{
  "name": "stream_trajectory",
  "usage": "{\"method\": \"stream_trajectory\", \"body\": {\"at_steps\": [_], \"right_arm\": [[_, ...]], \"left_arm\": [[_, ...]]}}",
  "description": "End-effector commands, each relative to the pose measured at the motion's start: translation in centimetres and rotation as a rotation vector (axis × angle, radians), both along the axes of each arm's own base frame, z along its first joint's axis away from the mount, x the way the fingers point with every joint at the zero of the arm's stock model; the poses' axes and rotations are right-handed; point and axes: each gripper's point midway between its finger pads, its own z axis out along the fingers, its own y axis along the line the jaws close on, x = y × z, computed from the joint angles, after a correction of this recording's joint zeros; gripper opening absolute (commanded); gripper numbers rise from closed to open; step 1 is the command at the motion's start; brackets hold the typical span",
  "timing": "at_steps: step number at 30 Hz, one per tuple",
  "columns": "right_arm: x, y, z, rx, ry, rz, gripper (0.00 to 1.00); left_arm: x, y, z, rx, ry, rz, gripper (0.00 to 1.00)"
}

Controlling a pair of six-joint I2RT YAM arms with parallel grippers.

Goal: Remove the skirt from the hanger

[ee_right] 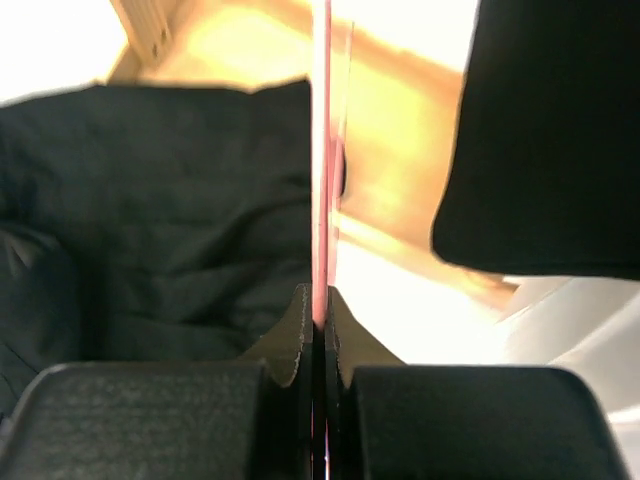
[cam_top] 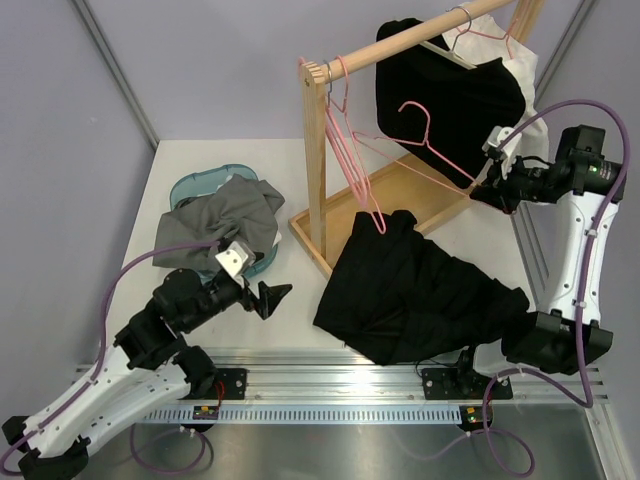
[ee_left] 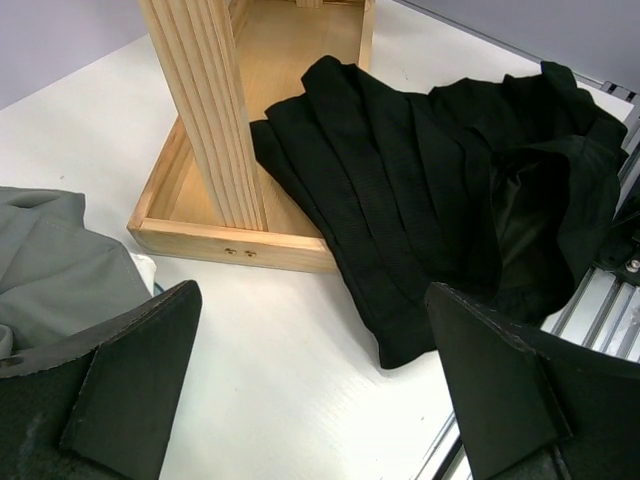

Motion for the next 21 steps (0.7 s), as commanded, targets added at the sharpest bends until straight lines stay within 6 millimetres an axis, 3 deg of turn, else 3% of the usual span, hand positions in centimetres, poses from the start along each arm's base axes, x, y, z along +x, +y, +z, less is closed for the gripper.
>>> {"method": "stream_trajectory", "body": {"at_steps": [1,6,13,16,21], "right_arm": [[-4.4,3.2,3.5,0.145,0.081,-0.003,0.00],[-3.7,4.4,7.7,0.172,-0.050,-0.044,0.00],[0.2,5.3,12.2,0.317,-0.114,-0.152,0.00],[1.4,5.8,13.3,0.360,-0.117,-0.189,0.00],[3.6,7.0,13.3,0.389,-0.083,-0.231,0.00]], "left_arm": [[0.7,-0.4,1.0,-0.052,-0.017,0.020,0.99],[0.8,-1.0,0.8,-0.062,-0.007,0.007,0.99],[0.9,-1.3,0.6,-0.067,0.011,0.002,0.99],[0.9,-1.3,0.5,-0.071,0.019,0.006,0.99],[0.6,-1.7,-0.6,-0.074,0.055,-0.009,0.99]]}}
